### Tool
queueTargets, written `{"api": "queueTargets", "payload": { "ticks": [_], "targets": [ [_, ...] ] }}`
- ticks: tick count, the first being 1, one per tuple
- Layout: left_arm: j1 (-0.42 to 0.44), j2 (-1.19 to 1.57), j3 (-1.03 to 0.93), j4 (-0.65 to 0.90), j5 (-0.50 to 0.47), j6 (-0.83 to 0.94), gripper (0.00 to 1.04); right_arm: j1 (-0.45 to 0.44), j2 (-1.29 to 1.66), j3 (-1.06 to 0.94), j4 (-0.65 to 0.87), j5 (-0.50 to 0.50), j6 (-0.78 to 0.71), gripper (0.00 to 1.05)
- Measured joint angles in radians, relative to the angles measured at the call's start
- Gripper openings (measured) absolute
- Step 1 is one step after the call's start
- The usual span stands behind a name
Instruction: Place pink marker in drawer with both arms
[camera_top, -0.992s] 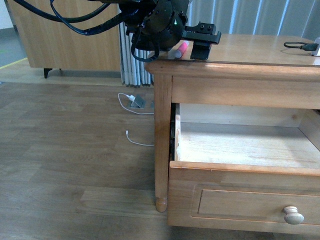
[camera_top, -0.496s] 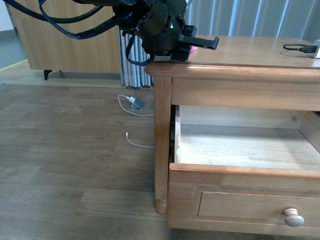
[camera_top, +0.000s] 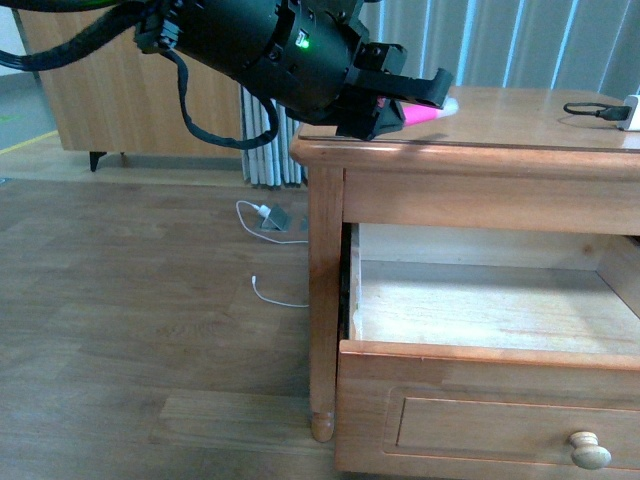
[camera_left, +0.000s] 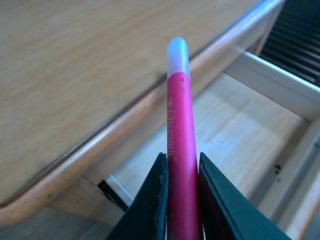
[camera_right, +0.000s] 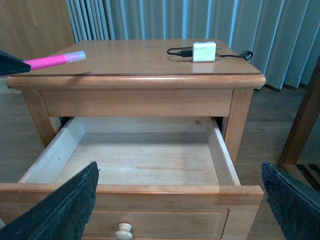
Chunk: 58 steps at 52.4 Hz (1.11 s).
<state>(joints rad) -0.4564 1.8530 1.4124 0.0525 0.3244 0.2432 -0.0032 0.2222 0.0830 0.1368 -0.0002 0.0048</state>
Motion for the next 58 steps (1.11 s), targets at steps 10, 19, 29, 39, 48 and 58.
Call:
{"api": "queueTargets", "payload": {
  "ticks": [10, 19, 29, 39, 48, 58],
  "targets": [
    [-0.039, 0.003, -0.065, 0.013, 0.01, 0.049, 0.15, 0.0, 0.0, 0.0, 0.0, 0.0, 0.0, 0.96],
    [-0.069, 0.103, -0.058, 0.061, -0.042, 0.032, 0.15, 0.0, 0.0, 0.0, 0.0, 0.0, 0.0, 0.96],
    [-0.103, 0.249, -0.001, 0.066, -0.088, 0.002, 0.15, 0.0, 0.0, 0.0, 0.0, 0.0, 0.0, 0.96],
    [-0.124, 0.315, 0.048, 0.06, -0.125, -0.005, 0.15, 0.0, 0.0, 0.0, 0.0, 0.0, 0.0, 0.96],
    [-0.128, 0.327, 0.063, 0.05, -0.153, -0.004, 0.37, 0.0, 0.0, 0.0, 0.0, 0.0, 0.0, 0.96],
    [-0.127, 0.257, 0.004, 0.106, -0.182, -0.009, 0.74, 0.0, 0.0, 0.0, 0.0, 0.0, 0.0, 0.96]
  ]
}}
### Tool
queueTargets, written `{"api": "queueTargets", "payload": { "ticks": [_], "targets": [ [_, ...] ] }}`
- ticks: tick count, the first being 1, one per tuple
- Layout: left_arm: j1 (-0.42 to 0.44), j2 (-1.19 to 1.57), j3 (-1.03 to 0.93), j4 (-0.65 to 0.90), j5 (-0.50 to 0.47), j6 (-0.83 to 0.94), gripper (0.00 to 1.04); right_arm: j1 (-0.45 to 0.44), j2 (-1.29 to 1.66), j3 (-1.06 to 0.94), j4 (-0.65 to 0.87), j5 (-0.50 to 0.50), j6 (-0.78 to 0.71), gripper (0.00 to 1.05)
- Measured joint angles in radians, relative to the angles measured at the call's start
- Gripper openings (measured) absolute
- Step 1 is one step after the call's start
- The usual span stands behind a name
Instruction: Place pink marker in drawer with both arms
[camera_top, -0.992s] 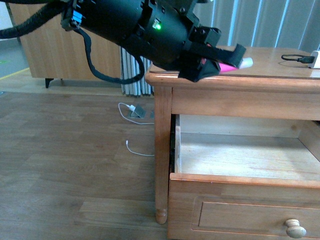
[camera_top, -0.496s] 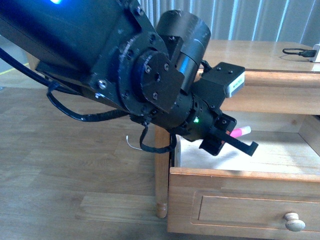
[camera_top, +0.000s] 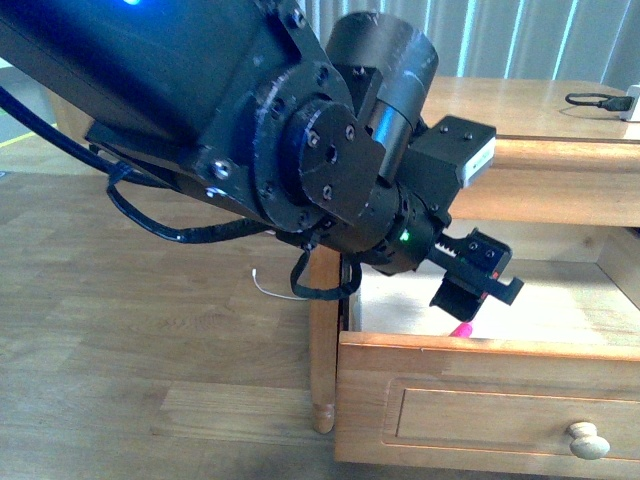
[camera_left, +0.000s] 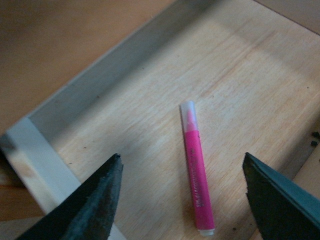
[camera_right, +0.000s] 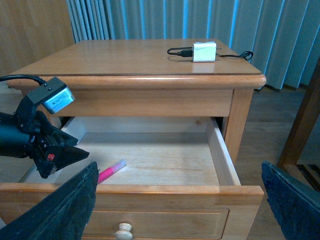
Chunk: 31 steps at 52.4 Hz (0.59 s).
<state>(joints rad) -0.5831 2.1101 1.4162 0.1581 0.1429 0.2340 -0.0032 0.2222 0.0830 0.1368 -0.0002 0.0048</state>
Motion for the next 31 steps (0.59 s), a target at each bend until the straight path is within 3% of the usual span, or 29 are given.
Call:
{"api": "queueTargets", "payload": {
  "ticks": [4, 8, 18, 31],
  "targets": [
    [0.006, -0.094, -0.074, 0.073, -0.058, -0.004, 0.92, 0.0, 0.0, 0.0, 0.0, 0.0, 0.0, 0.96],
    [0.015, -0.166, -0.131, 0.113, -0.092, -0.006, 1.01, 0.0, 0.0, 0.0, 0.0, 0.0, 0.0, 0.96],
    [0.069, -0.391, -0.331, 0.205, -0.159, -0.027, 0.99, 0.0, 0.0, 0.0, 0.0, 0.0, 0.0, 0.96],
    [0.195, -0.762, -0.613, 0.23, -0.136, -0.053, 0.99, 0.0, 0.0, 0.0, 0.0, 0.0, 0.0, 0.96]
  ]
}}
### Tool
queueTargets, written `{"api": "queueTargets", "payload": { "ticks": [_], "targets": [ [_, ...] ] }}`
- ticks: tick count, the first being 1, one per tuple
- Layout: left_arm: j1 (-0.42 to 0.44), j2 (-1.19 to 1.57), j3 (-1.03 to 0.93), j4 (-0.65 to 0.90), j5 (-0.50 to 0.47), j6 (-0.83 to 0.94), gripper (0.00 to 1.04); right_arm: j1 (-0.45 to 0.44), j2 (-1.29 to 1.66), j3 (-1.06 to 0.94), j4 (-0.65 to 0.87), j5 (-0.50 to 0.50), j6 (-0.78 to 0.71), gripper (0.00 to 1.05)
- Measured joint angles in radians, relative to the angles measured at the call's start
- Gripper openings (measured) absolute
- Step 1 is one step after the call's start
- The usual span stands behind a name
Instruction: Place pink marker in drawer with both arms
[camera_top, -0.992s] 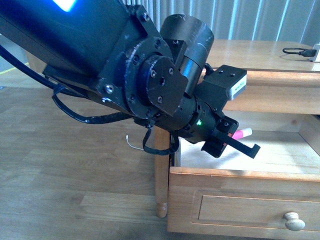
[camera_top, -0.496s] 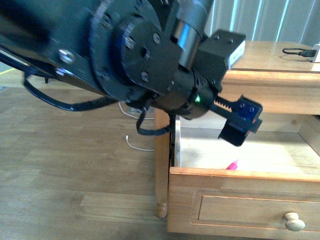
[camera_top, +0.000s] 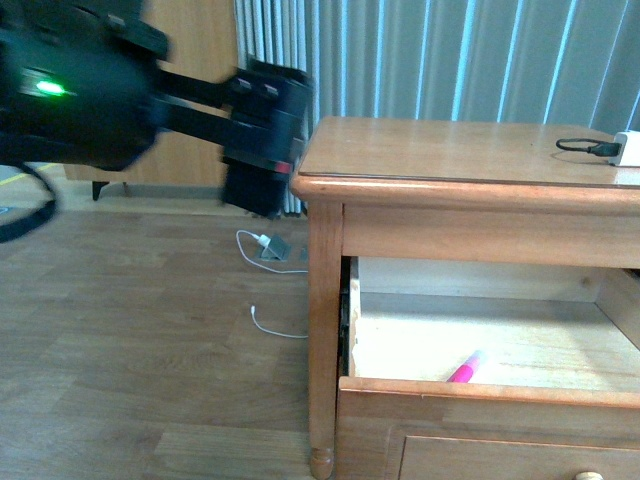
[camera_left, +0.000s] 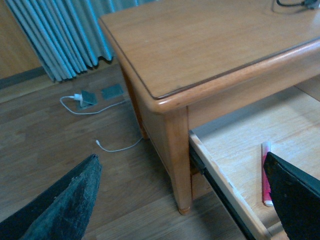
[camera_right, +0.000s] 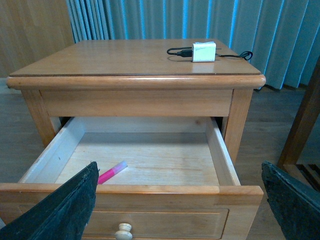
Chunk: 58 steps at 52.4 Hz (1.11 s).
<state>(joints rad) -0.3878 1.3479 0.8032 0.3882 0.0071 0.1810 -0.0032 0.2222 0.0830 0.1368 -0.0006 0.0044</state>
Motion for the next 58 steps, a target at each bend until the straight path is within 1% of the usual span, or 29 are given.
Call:
{"api": "queueTargets", "payload": {
  "ticks": [5, 7, 14, 23, 26, 31, 40, 41, 42, 44, 48, 49, 58],
  "targets": [
    [0.058, -0.163, -0.1, -0.017, 0.013, -0.019, 0.99, 0.0, 0.0, 0.0, 0.0, 0.0, 0.0, 0.96],
    [0.097, -0.267, -0.164, -0.034, 0.015, -0.034, 0.99, 0.0, 0.0, 0.0, 0.0, 0.0, 0.0, 0.96],
    [0.176, -0.473, -0.307, -0.092, -0.006, -0.09, 0.99, 0.0, 0.0, 0.0, 0.0, 0.0, 0.0, 0.96],
    [0.27, -0.741, -0.492, -0.238, -0.026, -0.21, 0.99, 0.0, 0.0, 0.0, 0.0, 0.0, 0.0, 0.96],
    [0.295, -0.818, -0.546, -0.26, -0.032, -0.243, 0.99, 0.0, 0.0, 0.0, 0.0, 0.0, 0.0, 0.96],
    [0.313, -0.863, -0.583, -0.264, -0.035, -0.27, 0.99, 0.0, 0.0, 0.0, 0.0, 0.0, 0.0, 0.96],
    [0.314, -0.865, -0.583, -0.264, -0.034, -0.285, 0.99, 0.0, 0.0, 0.0, 0.0, 0.0, 0.0, 0.96],
    [0.323, -0.868, -0.589, -0.248, -0.028, -0.278, 0.97, 0.0, 0.0, 0.0, 0.0, 0.0, 0.0, 0.96],
    [0.356, -0.881, -0.626, -0.156, -0.006, -0.244, 0.88, 0.0, 0.0, 0.0, 0.0, 0.0, 0.0, 0.96],
    [0.372, -0.894, -0.652, -0.109, -0.006, -0.229, 0.81, 0.0, 0.0, 0.0, 0.0, 0.0, 0.0, 0.96],
    [0.385, -0.922, -0.676, -0.095, -0.014, -0.21, 0.67, 0.0, 0.0, 0.0, 0.0, 0.0, 0.0, 0.96],
    [0.385, -0.926, -0.678, -0.095, -0.013, -0.209, 0.65, 0.0, 0.0, 0.0, 0.0, 0.0, 0.0, 0.96],
    [0.385, -0.983, -0.718, -0.11, -0.008, -0.196, 0.33, 0.0, 0.0, 0.0, 0.0, 0.0, 0.0, 0.96]
  ]
}}
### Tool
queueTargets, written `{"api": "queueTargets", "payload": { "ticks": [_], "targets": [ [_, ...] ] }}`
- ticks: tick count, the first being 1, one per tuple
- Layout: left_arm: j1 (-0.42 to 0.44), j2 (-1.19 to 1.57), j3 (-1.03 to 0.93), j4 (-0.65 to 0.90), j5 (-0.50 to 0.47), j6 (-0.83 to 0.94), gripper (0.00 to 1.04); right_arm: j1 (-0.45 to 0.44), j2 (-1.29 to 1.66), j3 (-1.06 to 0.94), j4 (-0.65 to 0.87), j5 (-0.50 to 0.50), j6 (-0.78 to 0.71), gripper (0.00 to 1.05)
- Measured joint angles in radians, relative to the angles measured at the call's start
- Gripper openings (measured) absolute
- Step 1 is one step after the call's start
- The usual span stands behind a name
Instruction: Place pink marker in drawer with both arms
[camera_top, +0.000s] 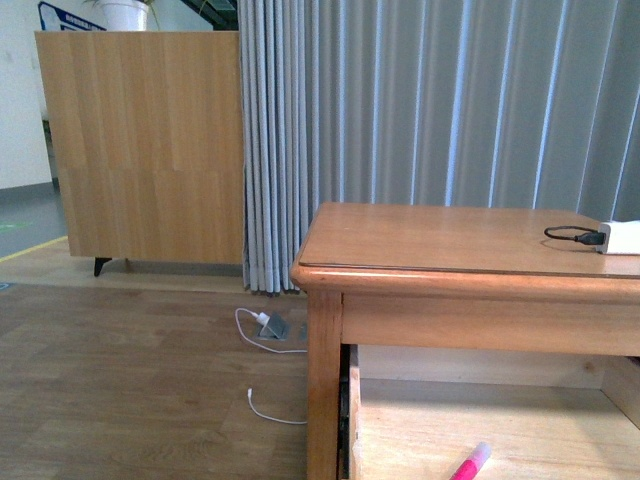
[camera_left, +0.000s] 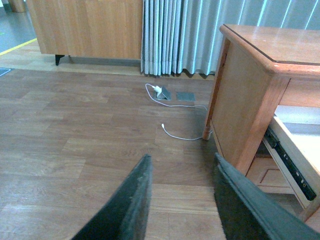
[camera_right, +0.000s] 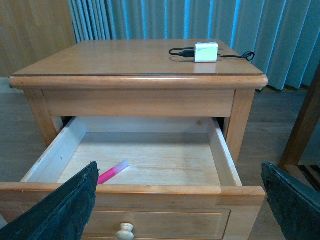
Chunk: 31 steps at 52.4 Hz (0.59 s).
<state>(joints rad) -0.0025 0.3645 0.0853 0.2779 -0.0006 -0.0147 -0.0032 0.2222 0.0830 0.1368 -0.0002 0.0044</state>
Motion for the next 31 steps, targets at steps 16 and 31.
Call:
{"api": "queueTargets", "payload": {
  "ticks": [16, 31],
  "targets": [
    [0.0, -0.094, -0.039, -0.055, 0.0, 0.007, 0.04, 0.0, 0.0, 0.0, 0.0, 0.0, 0.0, 0.96],
    [0.0, -0.176, -0.063, -0.084, 0.0, 0.01, 0.04, 0.0, 0.0, 0.0, 0.0, 0.0, 0.0, 0.96]
  ]
}}
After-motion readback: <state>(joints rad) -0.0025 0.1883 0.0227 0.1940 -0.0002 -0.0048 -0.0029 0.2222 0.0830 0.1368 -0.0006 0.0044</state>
